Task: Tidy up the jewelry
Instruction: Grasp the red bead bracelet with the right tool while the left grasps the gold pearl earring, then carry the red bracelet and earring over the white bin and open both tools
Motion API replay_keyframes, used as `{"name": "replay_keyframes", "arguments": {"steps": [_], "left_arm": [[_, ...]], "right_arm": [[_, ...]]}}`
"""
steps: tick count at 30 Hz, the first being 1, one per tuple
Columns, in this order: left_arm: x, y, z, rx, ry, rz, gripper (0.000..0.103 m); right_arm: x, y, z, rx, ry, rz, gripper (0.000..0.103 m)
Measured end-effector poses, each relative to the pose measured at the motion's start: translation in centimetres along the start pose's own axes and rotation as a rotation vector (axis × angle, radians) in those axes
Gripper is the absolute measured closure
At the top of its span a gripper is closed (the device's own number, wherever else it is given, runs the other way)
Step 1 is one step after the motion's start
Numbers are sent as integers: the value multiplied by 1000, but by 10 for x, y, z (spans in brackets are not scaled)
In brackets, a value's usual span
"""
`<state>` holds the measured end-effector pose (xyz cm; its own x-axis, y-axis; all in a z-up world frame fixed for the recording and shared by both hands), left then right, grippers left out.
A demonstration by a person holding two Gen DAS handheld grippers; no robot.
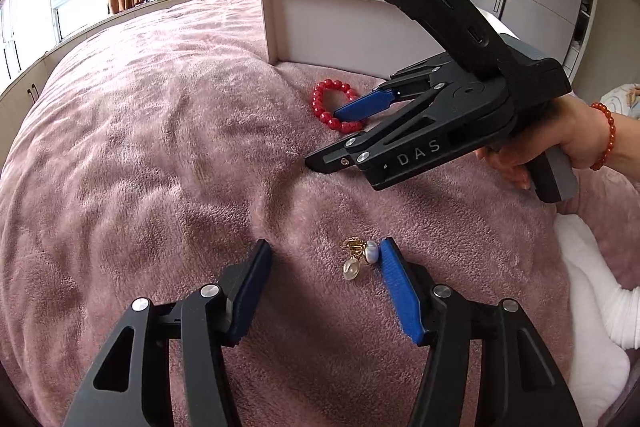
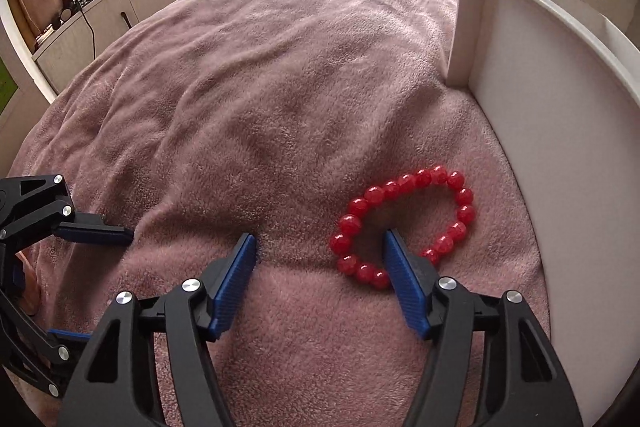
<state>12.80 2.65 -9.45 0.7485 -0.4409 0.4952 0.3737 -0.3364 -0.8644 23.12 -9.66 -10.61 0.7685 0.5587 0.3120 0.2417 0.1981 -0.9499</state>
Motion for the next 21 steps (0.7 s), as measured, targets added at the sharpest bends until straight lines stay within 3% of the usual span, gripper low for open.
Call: {"name": "replay_keyframes", "arguments": {"steps": [2, 7, 21], "left_arm": [[-1, -2, 1, -8, -3, -16, 76], [-4, -3, 0, -18, 3, -20, 79], [-2, -12, 13, -46, -47, -61, 81]], "right_arm": [[-3, -2, 2, -17, -3, -11, 55], [-9, -11, 8, 5, 8, -27, 89], [-34, -60, 6, 189, 109, -161, 93]]}}
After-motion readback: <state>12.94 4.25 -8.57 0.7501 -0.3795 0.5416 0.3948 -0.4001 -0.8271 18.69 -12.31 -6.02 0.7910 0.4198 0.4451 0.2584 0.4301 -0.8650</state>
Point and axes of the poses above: each gripper's, at about its wrist camera, not at the fingertips, and y roughly the way its jaws point, z to its left, x to its top, the point moved 1 cm from there along y, roughly the way its jaws point, and after that the axes turned 12 degrees about z, right-handed, at the moved point
